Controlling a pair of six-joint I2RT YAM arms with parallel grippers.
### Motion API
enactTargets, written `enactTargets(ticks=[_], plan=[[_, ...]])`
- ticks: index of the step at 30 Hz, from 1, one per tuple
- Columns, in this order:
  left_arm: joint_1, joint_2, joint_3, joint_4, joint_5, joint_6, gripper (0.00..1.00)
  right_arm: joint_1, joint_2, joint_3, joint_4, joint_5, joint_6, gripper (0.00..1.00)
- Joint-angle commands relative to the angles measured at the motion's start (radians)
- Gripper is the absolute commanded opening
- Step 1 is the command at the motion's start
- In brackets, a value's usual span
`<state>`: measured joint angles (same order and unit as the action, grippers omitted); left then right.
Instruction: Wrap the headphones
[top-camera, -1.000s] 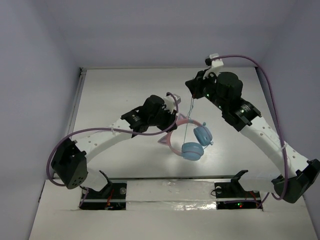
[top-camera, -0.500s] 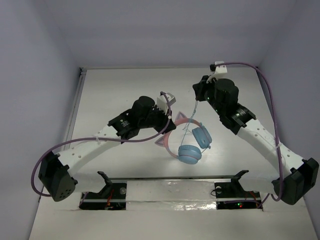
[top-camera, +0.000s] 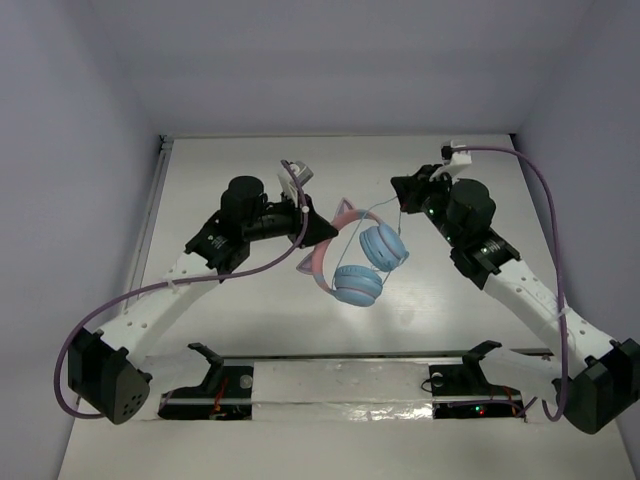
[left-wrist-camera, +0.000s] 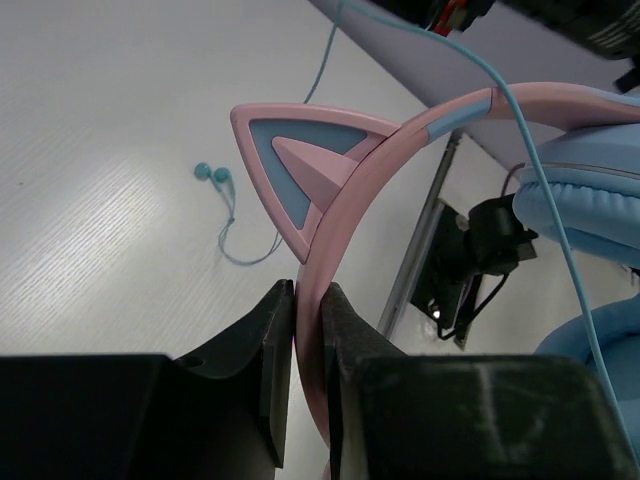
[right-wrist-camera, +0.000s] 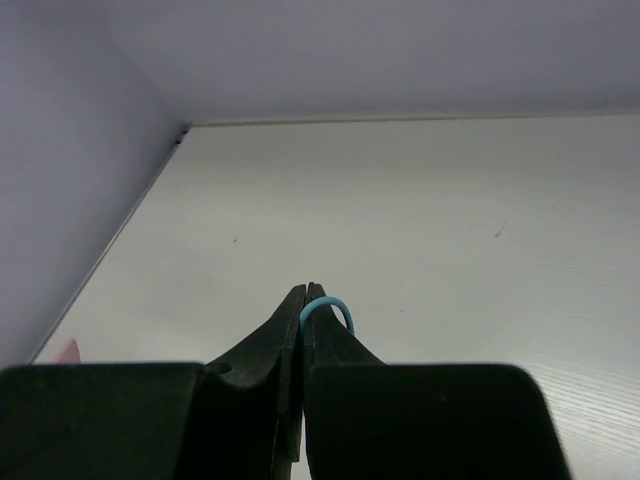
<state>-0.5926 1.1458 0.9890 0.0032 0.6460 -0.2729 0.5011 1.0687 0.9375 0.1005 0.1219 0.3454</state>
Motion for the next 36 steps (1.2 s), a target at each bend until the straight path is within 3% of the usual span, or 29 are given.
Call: enactTargets(ticks=[1, 6, 14, 15, 23, 26, 36], plan=[[0.029, -0.052, 0.008, 0.199, 0.177, -0.126, 0.00, -0.016, 0.013, -0.026, 0.145, -0.158, 0.021, 0.00], [0.066, -0.040, 0.066, 0.262, 0.179, -0.230, 0.00, -0.026, 0.010, -0.129, 0.293, -0.307, 0.061, 0.00], [0.076, -0.008, 0.204, 0.216, -0.028, -0.316, 0.00, -0.035, 0.046, -0.218, 0.455, -0.453, 0.130, 0.01], [0.076, -0.003, 0.218, 0.202, -0.048, -0.310, 0.00, -0.035, 0.047, -0.223, 0.459, -0.456, 0.127, 0.03], [0.076, 0.025, 0.312, 0.097, -0.114, -0.296, 0.00, -0.035, 0.080, -0.244, 0.512, -0.485, 0.139, 0.49], [0.086, 0.022, 0.335, 0.057, -0.170, -0.287, 0.00, -0.035, 0.068, -0.253, 0.521, -0.456, 0.147, 0.61], [0.109, 0.052, 0.428, 0.032, -0.154, -0.328, 0.00, -0.035, 0.114, -0.282, 0.558, -0.533, 0.146, 0.58]])
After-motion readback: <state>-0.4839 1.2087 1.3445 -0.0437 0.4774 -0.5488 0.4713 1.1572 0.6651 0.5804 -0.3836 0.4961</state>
